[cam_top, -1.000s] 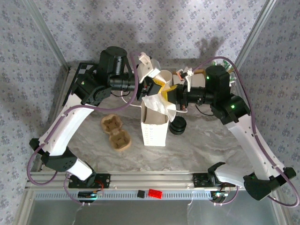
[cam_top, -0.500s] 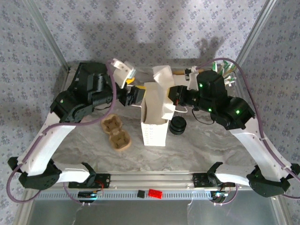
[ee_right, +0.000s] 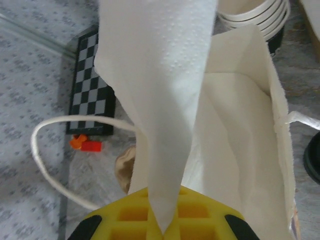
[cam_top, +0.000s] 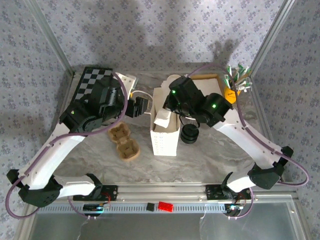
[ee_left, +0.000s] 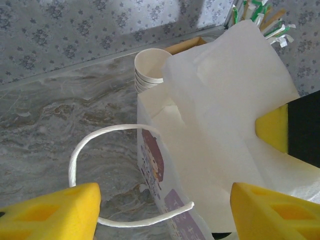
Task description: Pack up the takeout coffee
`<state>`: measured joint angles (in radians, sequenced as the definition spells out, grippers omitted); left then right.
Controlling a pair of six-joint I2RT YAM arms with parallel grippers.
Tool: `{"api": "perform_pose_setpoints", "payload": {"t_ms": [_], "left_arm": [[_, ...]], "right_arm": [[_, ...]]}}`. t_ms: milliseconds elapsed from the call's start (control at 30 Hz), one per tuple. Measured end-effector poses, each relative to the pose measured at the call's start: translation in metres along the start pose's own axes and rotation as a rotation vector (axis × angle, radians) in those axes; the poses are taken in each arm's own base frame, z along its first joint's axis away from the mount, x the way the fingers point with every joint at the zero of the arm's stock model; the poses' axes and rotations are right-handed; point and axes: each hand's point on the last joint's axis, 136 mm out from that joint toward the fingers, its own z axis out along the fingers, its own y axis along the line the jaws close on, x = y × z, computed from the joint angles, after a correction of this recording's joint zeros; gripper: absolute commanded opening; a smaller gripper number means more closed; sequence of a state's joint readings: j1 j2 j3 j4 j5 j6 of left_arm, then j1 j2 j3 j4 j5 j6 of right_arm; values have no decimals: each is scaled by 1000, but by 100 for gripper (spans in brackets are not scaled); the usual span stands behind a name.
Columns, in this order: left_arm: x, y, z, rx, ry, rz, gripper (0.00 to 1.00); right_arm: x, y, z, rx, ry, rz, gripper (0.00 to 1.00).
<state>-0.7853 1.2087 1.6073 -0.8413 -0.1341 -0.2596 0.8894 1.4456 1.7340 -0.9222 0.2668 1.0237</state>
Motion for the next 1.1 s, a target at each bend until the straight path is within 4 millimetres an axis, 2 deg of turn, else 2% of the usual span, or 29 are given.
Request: {"api": "perform_pose_setpoints", "payload": {"t_ms": [167, 400, 467, 500, 667, 800, 967, 1100], "left_arm": [[3, 6, 2, -24, 4, -14, 70], [8, 11, 5, -43, 17, -19, 71], [8, 13, 6, -48, 17, -22, 71], [8, 13, 6, -49, 16, -22, 72], [7, 16, 5, -58, 12, -26, 72], [4, 17, 2, -59, 0, -30, 72], [3, 17, 1, -57, -5, -30, 72], [4, 17, 2, -58, -2, -30, 72]], "right_arm": [[10, -14, 10, 56, 14, -2, 0], [24, -32, 37, 163, 68, -35, 26], [25, -34, 40, 184, 73, -66, 34], [23, -34, 40, 194, 73, -81, 34], [10, -24, 31, 196, 55, -145, 32], [5, -19, 28, 214, 69, -211, 18], [11, -28, 45, 298, 114, -310, 6], [21, -39, 60, 365, 166, -370, 5]]}}
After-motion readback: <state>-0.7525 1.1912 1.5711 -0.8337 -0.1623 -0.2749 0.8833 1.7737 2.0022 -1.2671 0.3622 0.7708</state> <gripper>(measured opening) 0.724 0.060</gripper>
